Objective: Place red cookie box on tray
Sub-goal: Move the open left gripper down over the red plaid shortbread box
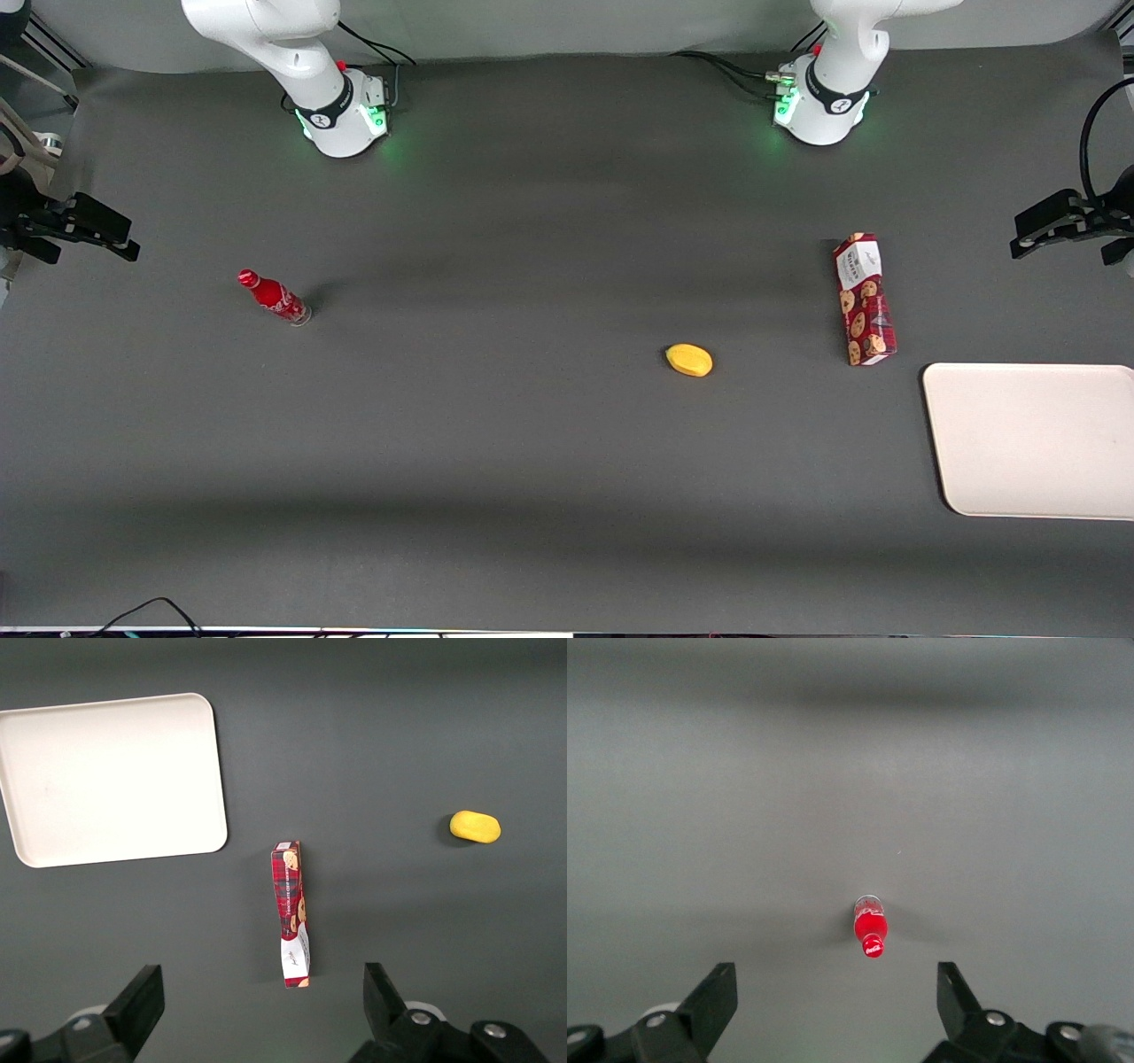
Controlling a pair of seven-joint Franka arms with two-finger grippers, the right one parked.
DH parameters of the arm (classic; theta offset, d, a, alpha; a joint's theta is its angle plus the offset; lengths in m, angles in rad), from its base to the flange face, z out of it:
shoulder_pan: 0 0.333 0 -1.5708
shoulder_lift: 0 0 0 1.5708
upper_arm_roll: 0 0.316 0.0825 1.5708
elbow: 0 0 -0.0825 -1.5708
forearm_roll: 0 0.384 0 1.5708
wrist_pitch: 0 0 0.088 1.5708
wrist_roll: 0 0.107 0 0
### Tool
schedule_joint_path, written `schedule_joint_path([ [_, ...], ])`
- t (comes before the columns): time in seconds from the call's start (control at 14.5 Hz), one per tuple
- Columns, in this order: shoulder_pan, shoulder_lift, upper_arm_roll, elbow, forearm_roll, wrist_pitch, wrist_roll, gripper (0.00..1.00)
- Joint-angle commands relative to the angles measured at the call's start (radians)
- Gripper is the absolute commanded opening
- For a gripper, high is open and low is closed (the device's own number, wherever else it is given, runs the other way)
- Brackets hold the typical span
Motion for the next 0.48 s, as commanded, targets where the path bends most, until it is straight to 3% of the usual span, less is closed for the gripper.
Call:
schedule_joint_path([
  [0.0,0.003,-0.012,-0.006,-0.027,0.009,0.013,-0.017,1.0],
  [0.21,0.002,0.029,-0.004,-0.069,0.009,0.039,-0.011,1.0],
  [0.41,0.002,0.022,-0.006,-0.308,0.006,0.15,-0.008,1.0],
])
